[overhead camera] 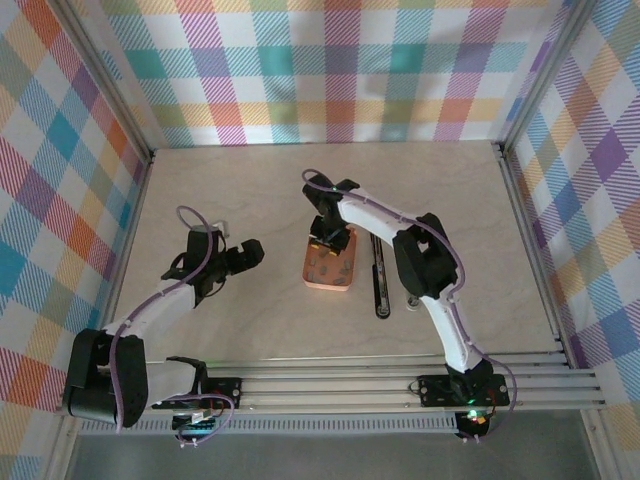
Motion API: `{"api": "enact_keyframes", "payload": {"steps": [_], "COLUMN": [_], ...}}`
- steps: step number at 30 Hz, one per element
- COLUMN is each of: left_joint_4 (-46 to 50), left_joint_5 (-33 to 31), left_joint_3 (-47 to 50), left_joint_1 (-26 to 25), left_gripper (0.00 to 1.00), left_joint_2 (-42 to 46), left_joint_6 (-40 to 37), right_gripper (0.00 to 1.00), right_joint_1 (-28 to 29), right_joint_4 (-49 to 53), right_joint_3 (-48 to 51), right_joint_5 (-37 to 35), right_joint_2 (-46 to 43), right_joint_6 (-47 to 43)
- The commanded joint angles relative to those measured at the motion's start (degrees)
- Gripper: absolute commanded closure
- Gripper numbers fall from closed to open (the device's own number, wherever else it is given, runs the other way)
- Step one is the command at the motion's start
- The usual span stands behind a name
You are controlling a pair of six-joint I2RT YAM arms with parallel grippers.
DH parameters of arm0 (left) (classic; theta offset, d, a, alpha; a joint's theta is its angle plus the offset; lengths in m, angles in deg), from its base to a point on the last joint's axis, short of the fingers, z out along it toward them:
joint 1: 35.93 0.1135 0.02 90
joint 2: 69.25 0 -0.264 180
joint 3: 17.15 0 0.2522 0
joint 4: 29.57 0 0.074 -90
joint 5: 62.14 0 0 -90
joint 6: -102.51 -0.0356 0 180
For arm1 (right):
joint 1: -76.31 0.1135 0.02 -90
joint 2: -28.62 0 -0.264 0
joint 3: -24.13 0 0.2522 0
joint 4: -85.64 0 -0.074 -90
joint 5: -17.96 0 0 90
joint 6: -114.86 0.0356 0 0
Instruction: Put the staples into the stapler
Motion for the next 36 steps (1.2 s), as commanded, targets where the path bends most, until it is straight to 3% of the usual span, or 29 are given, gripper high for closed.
{"api": "enact_keyframes", "payload": {"steps": [1, 11, 21, 25, 36], "left_joint_4": [0.4, 0.2, -0.3, -0.5, -0.8], "left_joint_5": [0.8, 0.6, 0.8, 1.1, 1.6], "left_joint_3": [-1.4, -1.4, -1.9, -2.1, -2.4], "left_joint_1": [0.8, 0.8, 0.8, 0.8, 0.8], "left_gripper": [0.06, 0.06, 0.06, 0.06, 0.06], "left_joint_2": [-0.4, -0.4, -1.0, -1.3, -1.7], "left_joint_6": [-1.0, -1.1, -1.1, -1.0, -1.0], "right_gripper": [0.64, 0.71, 0.81, 0.72, 0.72], "right_joint_1": [0.0, -0.1, -0.2, -0.5, -0.5], "right_joint_4": [1.4, 3.0, 11.1, 10.9, 10.7], "right_joint_3": [-1.8, -2.4, -6.0, -7.0, -10.2], "right_joint_5": [1.1, 0.5, -3.8, -3.7, -4.8], "right_joint_2": [1.7, 3.8, 6.0, 6.4, 5.9], "right_joint_6": [0.5, -0.7, -5.5, -6.4, -8.6]}}
